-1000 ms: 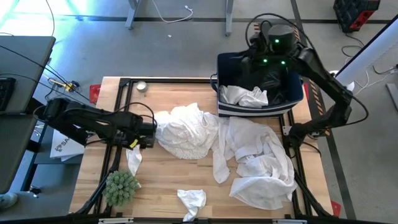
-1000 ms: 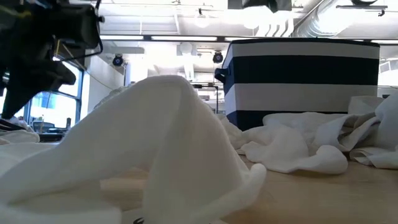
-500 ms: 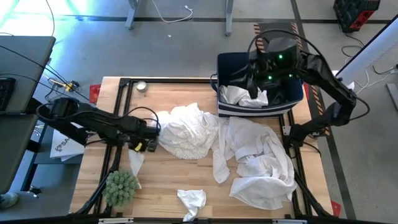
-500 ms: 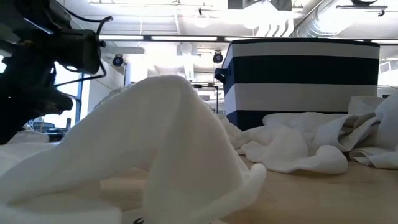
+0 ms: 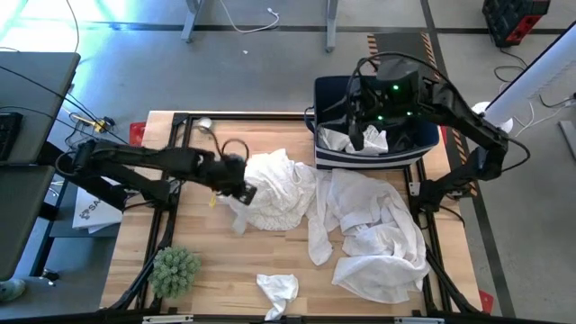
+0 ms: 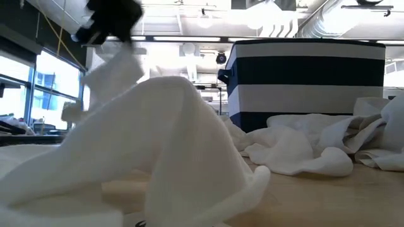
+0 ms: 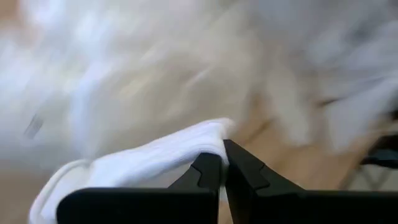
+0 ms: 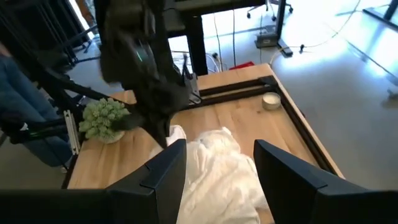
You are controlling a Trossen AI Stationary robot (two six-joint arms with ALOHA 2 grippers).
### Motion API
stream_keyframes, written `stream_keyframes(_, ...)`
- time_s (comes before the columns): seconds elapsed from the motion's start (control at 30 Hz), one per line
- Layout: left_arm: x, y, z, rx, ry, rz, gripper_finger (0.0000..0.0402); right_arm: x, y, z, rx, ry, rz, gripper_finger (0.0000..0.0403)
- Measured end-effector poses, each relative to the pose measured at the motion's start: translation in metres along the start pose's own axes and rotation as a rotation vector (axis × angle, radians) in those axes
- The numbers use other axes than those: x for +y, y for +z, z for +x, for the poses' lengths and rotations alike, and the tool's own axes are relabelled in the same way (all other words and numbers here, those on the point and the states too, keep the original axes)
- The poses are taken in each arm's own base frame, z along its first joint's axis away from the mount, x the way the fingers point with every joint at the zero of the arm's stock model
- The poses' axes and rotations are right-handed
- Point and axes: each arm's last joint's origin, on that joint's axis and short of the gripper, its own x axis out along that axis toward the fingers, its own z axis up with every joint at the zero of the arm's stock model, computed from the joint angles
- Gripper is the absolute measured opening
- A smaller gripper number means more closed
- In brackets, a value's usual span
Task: Sort clothes
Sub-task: Put the white sock into the blue laundry organizer
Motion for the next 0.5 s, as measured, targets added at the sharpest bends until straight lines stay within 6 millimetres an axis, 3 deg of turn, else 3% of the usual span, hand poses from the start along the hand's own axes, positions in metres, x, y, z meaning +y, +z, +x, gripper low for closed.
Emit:
stream_keyframes(0.23, -0.043, 0.036, -0.054, -0.366, -0.216, 0.082, 0.0003, -0.004, 0.000, 0.036, 0.017, 0.101, 0.004, 0.0185)
stream_keyframes(0.5, -0.065, 0.057, -0.082, -0.617, -0.397, 0.145, 0.0002, 0.000, -0.008, 0.079, 0.079, 0.200, -0.005, 0.0185)
